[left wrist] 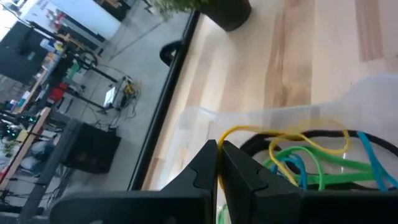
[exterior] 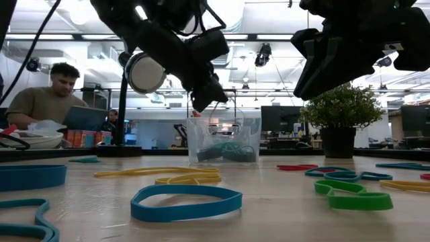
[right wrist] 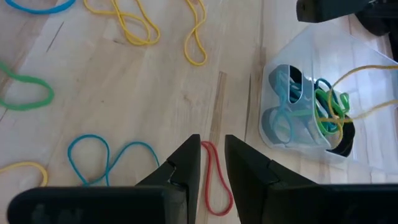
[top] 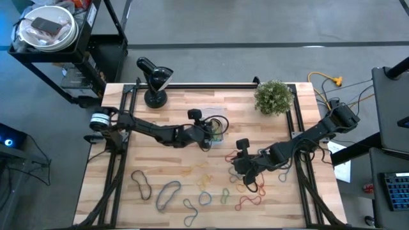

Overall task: Pick and place rubber bands into bin
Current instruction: Put yellow rubberband into the transparent bin, then put red rubberband into the transparent bin

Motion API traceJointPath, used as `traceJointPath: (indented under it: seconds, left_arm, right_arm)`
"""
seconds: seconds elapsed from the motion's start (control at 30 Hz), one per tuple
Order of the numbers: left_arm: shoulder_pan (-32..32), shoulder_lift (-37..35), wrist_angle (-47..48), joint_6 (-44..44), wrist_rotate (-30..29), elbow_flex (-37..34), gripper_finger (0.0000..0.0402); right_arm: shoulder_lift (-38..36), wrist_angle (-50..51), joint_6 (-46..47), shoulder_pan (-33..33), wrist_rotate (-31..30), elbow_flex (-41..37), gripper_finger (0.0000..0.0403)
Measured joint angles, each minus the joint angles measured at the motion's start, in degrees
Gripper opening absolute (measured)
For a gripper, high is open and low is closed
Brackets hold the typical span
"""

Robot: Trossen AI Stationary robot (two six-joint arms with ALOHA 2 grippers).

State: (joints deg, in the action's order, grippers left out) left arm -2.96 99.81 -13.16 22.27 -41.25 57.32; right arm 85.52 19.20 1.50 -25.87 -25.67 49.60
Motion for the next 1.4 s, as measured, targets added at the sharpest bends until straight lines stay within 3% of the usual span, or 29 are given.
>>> traceJointPath:
  seconds: [0.1,0.4,0.57,0.67,0.8,1.07,1.23,1.4]
  left_arm:
    - [0.0,-0.5,2.7,-1.0,0.1,0.4,0.0009]
    - [0.0,-0.6,3.2,-2.4,0.6,1.2,0.0096]
    - [0.0,-0.6,3.2,-2.4,0.6,1.4,0.0126]
    - [0.0,-0.6,4.3,-2.7,2.0,1.4,0.0130]
    - [0.4,-0.9,11.5,-6.6,9.9,3.4,0.0130]
    - [0.5,-1.1,12.9,-6.9,9.6,3.8,0.0130]
    - [1.0,-1.5,13.9,-8.8,16.6,3.7,0.0130]
    - [1.1,-2.5,15.2,-9.5,15.5,3.7,0.0130]
  right_arm:
    - [0.0,-0.1,-0.1,0.0,0.0,0.0,0.0068]
    - [0.0,-0.1,-0.1,0.0,-0.3,-0.1,0.0068]
    - [0.0,-0.1,0.0,0.0,-0.3,-0.1,0.0068]
    - [0.0,-0.1,0.0,0.0,-0.4,-0.1,0.0068]
    - [0.0,-0.1,0.0,0.0,-0.5,-0.2,0.0068]
    - [0.0,-0.2,0.0,0.0,-0.5,-0.2,0.0068]
    - [0.0,-0.2,1.1,0.0,-0.5,-0.2,0.0068]
    - [0.0,0.0,1.9,0.1,-0.5,-0.2,0.0068]
